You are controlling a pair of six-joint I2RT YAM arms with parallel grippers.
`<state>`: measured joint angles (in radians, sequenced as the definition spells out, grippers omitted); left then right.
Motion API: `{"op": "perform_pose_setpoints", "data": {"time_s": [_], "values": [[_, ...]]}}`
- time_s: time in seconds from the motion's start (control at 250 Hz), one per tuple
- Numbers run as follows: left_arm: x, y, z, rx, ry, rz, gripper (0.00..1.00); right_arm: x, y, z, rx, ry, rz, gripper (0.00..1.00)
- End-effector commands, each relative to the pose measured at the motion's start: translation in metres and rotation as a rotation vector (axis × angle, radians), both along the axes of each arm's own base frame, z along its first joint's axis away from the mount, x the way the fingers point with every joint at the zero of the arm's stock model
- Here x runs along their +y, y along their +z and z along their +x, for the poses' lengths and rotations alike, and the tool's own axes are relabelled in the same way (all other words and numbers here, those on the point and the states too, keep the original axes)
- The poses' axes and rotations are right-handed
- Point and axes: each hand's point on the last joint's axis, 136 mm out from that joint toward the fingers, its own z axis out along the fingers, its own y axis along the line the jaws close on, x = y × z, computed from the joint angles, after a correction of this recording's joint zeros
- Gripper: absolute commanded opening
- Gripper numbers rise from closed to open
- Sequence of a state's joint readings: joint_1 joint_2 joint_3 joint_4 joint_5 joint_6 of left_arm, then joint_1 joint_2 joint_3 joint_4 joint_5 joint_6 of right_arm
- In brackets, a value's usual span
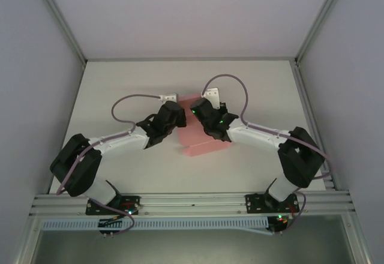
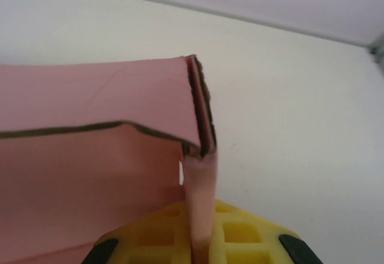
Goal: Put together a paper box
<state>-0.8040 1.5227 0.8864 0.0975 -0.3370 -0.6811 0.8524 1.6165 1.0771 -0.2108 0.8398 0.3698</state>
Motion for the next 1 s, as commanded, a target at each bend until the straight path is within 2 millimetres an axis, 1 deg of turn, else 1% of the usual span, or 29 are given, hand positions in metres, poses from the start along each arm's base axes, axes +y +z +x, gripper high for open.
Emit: {"op": "perform_pose_setpoints", "data": {"time_s": [0.0,0.088,0.172,0.26,0.367,0.435,0.487,0.555,0.607,0.663,0.671,0.731,0.795,0.838,0.906,0.974,0.994], "values": [[0.051,-0.016,0.003,0.105,0.247,0.118,0.00,-0.079,0.013,-0.002,-0.074,-0.310,-0.338,0.00],[0.080,-0.031,0.001,0.181,0.331,0.170,0.00,-0.096,0.012,-0.003,-0.060,-0.353,-0.355,0.00],[0.107,-0.045,-0.006,0.240,0.410,0.206,0.00,-0.111,0.019,-0.006,-0.096,-0.396,-0.377,0.00],[0.136,-0.051,-0.013,0.264,0.507,0.268,0.00,-0.124,0.026,-0.009,-0.120,-0.432,-0.387,0.00],[0.153,-0.054,-0.018,0.272,0.563,0.316,0.00,-0.135,0.034,-0.012,-0.149,-0.465,-0.394,0.00],[0.157,-0.055,-0.018,0.273,0.574,0.334,0.00,-0.137,0.035,-0.012,-0.148,-0.460,-0.387,0.00],[0.152,-0.053,-0.016,0.268,0.552,0.320,0.00,-0.135,0.031,-0.010,-0.135,-0.441,-0.364,0.00],[0.130,-0.050,-0.008,0.234,0.433,0.262,0.00,-0.124,0.020,-0.005,-0.105,-0.365,-0.308,0.02],[0.110,-0.043,-0.003,0.197,0.338,0.198,0.00,-0.107,0.008,0.001,-0.075,-0.261,-0.233,0.04],[0.085,-0.032,0.000,0.154,0.227,0.139,0.00,-0.089,-0.004,0.006,-0.058,-0.161,-0.149,0.08],[0.082,-0.031,0.000,0.148,0.216,0.132,0.00,-0.084,-0.006,0.006,-0.052,-0.133,-0.133,0.10],[0.061,-0.018,0.001,0.115,0.134,0.086,0.00,-0.068,-0.017,0.008,-0.035,-0.037,-0.092,0.17],[0.045,-0.009,0.003,0.106,0.076,0.044,0.00,-0.052,-0.023,0.009,-0.011,0.041,-0.030,0.19],[0.036,-0.005,0.004,0.102,0.047,0.035,0.00,-0.038,-0.027,0.008,0.009,0.114,0.011,0.27],[0.028,-0.001,0.006,0.099,0.023,0.042,0.00,-0.012,-0.027,0.002,0.041,0.251,0.079,0.48],[0.025,-0.001,0.008,0.101,0.014,0.047,0.00,0.007,-0.023,-0.004,0.075,0.346,0.155,0.64],[0.024,-0.001,0.008,0.102,0.012,0.051,0.00,0.011,-0.021,-0.006,0.084,0.361,0.172,0.65]]}}
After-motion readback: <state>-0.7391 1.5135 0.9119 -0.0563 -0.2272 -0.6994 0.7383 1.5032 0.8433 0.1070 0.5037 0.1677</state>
